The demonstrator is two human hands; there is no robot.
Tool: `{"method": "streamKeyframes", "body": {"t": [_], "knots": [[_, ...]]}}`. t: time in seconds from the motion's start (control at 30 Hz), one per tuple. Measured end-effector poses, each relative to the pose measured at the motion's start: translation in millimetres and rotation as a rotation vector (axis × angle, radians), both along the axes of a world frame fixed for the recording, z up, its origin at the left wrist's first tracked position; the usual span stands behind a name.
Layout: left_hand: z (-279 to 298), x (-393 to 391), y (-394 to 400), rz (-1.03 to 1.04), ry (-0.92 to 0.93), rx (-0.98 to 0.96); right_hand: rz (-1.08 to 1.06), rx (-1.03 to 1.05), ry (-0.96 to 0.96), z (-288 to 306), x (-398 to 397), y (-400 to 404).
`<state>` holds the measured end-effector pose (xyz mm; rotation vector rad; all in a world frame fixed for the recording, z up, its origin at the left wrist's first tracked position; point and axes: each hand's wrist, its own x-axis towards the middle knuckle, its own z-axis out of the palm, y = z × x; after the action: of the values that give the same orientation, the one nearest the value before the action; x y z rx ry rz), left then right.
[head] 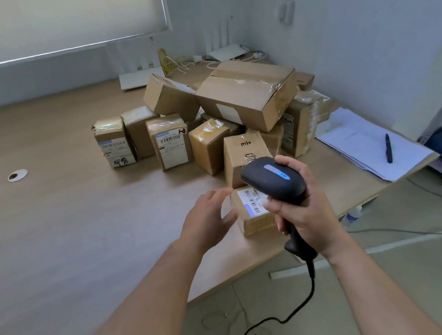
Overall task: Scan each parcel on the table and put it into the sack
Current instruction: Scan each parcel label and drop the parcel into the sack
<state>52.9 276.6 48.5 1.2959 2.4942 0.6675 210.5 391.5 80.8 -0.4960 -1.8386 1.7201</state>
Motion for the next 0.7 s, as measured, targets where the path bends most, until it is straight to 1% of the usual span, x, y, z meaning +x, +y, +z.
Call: {"method": "streamKeyframes", "body": {"t": [0.27,0.43,0.5,0.6,0.63,0.7], "knots": [[-18.0,9.5,67.1,0.064,0.04,-0.199,0.004,-0.04,-0.025,-27.7,25.2,67.7],[-23.6,11.1,77.2,0.104,0.023,-0.328,0.017,-0.095,-0.038,-38.9,32.8,88.1],[-22.7,16.6,75.6,0.106,0.047,-0.366,0.027,-0.117,-0.031,-41.0,33.3,90.4],[-21.0,31.5,72.6,0.071,0.197,-0.351,0.054,-0.151,-0.011,-43.1,31.7,91.3],[-20.2,36.2,71.8,0.062,0.224,-0.335,0.061,-0.155,-0.007,-43.5,31.2,91.3],[-20.6,42.8,69.8,0.04,0.213,-0.322,0.069,-0.157,0.005,-43.9,30.7,91.2]]}}
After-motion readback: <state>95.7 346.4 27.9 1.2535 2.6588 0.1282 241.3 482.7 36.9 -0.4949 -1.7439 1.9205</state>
